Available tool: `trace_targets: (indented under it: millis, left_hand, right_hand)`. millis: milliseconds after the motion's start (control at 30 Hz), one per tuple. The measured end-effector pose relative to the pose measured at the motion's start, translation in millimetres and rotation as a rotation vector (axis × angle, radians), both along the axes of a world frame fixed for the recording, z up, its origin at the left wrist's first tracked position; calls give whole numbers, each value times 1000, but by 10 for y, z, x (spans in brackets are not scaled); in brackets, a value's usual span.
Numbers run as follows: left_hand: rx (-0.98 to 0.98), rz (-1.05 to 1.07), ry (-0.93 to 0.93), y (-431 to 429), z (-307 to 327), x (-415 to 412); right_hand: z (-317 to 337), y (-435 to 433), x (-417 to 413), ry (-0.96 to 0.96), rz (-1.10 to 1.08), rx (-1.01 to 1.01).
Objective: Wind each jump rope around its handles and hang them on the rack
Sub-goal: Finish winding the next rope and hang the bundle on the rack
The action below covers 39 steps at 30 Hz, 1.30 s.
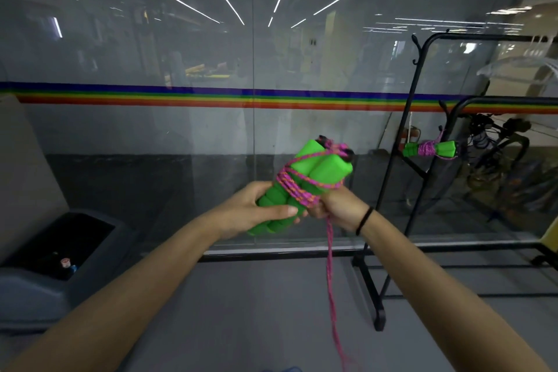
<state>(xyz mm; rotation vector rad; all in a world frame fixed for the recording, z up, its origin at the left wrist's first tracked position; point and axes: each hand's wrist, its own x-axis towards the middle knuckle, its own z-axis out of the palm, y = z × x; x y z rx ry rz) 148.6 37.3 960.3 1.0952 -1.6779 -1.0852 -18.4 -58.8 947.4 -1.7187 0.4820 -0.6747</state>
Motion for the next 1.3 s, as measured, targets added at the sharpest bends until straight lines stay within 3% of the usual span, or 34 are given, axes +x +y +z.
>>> trace_targets:
  millis: [100, 200, 300, 433, 500, 600, 700, 767, 900, 967, 1000, 1100, 1200, 1300]
  left_hand:
    - [60, 138, 256, -16, -75, -77]
    - [104, 325, 185, -70, -109, -47]
    - [114, 548, -15, -132, -139, -6]
    - [-87, 795, -583, -149, -117, 102]
    - [-171, 744, -790, -120, -98, 132]
    - [-249, 450, -1134, -71, -47, 20]
    - [-289, 97, -1230, -58, 30, -117]
    - [-289, -13, -1101, -40, 57, -128]
    - [-272, -14, -537, 14, 92, -106]
    - [-243, 52, -304, 16, 60, -121]
    - [-219, 105, -209, -1, 30, -132]
    - [-78, 266, 103, -60, -57, -161]
    - [42, 381, 398, -118, -90, -197]
    - [109, 536, 469, -171, -132, -155]
  right_hand:
    - [-123, 88, -15, 115, -51, -37]
    - [-85, 165, -72, 273, -134, -187]
    - [17, 218, -155, 565, -162, -609]
    - [249, 286, -281, 733, -81, -826]
    - [359, 320, -314, 735, -39, -872]
    - [493, 369, -271, 678, 46, -924]
    - [569, 236, -204, 593, 74, -924]
    - [573, 73, -224, 473, 54, -754]
    - [368, -91, -334, 164, 6, -322]
    - [149, 8, -336, 45, 158, -252]
    - [99, 72, -303, 1, 179, -312]
    - [-114, 26, -260, 117, -134, -80]
    - [-144, 75, -235, 173, -184, -98]
    - [-95, 146, -247, 319, -178, -294]
